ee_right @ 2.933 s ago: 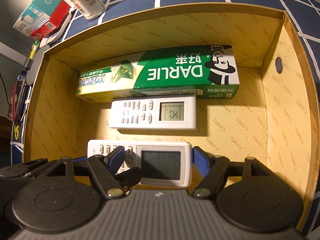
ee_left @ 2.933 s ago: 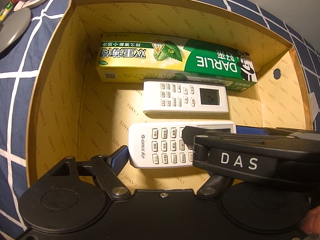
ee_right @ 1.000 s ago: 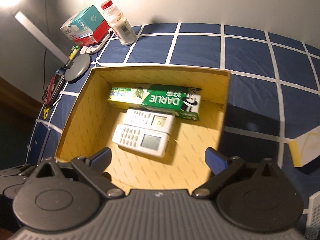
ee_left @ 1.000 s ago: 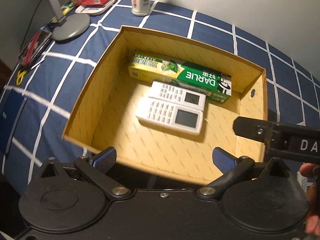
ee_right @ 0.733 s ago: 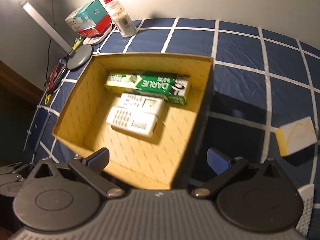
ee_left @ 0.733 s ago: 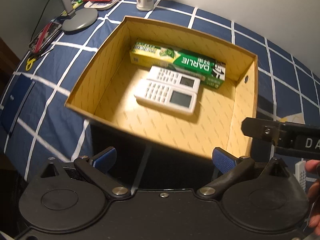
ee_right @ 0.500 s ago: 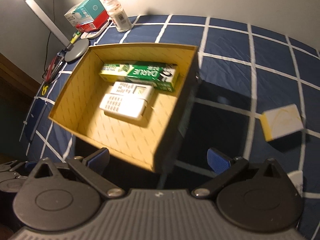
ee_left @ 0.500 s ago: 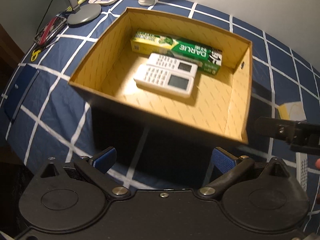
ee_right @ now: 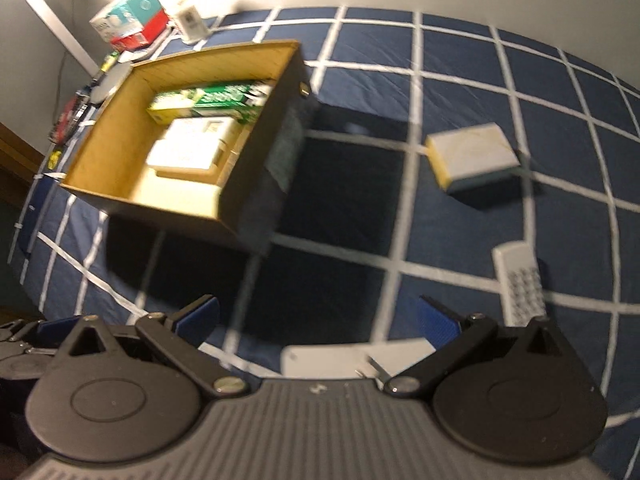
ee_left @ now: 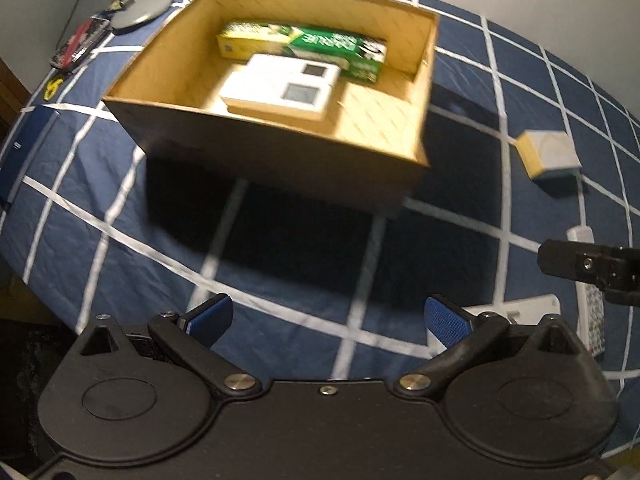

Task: Organize objects
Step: 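Move the right gripper to the white rectangular plate with two pegs, then close the right gripper on the white plate's edge and lift it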

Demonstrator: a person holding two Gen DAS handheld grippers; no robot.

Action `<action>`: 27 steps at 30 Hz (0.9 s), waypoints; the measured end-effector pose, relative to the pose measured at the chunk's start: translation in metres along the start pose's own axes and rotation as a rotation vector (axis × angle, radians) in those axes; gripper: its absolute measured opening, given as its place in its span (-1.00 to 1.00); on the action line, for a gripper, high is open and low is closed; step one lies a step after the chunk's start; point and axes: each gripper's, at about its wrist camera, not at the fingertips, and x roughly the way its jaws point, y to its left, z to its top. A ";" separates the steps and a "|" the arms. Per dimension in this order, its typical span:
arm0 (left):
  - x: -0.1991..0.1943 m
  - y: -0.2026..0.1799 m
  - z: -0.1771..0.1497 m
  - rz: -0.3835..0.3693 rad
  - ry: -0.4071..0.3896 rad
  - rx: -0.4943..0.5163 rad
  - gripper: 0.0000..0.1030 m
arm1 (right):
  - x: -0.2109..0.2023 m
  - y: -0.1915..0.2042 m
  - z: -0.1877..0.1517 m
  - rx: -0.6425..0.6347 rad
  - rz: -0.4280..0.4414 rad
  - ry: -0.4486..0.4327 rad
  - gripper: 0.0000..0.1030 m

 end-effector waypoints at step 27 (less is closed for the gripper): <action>0.101 -0.082 -0.047 -0.087 0.178 -0.008 1.00 | 0.091 -0.074 -0.038 0.012 0.009 0.203 0.95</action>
